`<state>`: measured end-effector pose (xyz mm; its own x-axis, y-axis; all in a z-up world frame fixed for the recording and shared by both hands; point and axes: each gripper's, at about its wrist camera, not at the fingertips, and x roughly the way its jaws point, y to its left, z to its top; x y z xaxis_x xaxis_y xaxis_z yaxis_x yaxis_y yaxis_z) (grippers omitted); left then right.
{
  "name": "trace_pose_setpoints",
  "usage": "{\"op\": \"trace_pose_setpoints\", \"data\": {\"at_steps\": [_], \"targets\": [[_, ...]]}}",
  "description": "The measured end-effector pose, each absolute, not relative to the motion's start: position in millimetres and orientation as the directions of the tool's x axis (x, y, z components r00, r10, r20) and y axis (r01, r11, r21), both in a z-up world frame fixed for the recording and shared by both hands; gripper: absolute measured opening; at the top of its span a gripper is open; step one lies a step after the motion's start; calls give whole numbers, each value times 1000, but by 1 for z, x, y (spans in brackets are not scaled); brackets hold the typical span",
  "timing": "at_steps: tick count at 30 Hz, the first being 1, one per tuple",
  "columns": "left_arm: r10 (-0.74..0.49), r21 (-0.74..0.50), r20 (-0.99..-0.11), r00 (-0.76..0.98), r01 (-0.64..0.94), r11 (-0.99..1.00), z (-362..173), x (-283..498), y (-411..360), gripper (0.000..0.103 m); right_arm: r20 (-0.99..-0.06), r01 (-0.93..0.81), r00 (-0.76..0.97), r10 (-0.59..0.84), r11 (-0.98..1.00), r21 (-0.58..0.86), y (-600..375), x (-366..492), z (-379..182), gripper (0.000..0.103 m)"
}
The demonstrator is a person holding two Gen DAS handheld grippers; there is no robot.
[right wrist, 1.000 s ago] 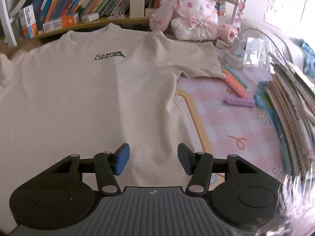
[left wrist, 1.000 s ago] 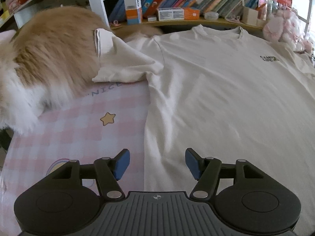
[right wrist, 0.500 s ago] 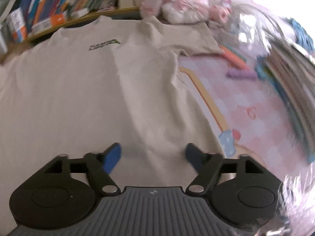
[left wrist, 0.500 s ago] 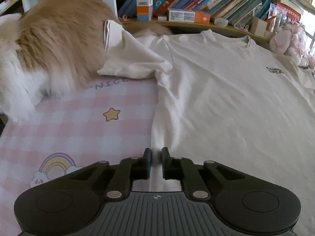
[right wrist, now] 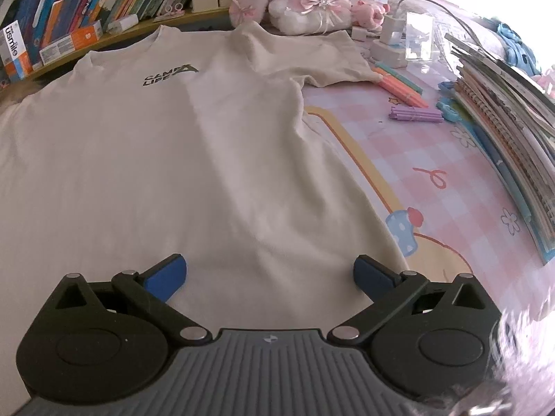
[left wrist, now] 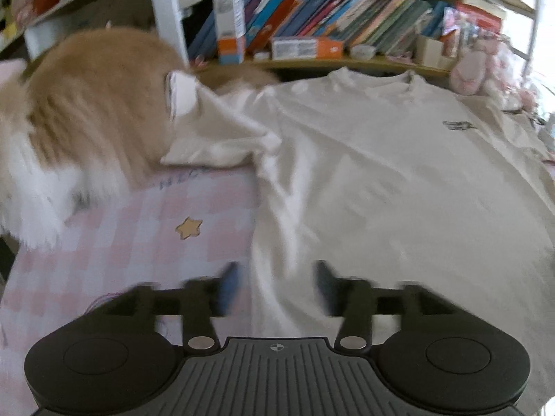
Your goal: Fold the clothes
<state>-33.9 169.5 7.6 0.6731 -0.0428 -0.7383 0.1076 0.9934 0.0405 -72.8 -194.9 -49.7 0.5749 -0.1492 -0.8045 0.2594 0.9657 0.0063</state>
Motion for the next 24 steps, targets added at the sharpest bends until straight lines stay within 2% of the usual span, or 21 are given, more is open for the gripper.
{"op": "trace_pose_setpoints", "data": {"at_steps": [1,5,10,18,24], "targets": [[-56,38,-729,682,122,992,11,-37,166,80,-805,264,573,-152,965,6,-195,-73,-50,103],[-113,40,-723,681,206,978,18,-45,147,85,-819,305,549,-168,952,9,-192,-74,-46,103],[-160,80,-719,676,310,947,20,-55,123,93,-776,322,599,-197,947,8,-175,-94,-27,103],[-215,67,-736,642,386,920,12,-57,100,93,-706,252,672,-222,966,-63,-143,-124,-7,103],[-205,62,-749,629,375,925,8,-53,92,93,-731,277,643,-228,959,-56,-158,-123,-13,103]]}}
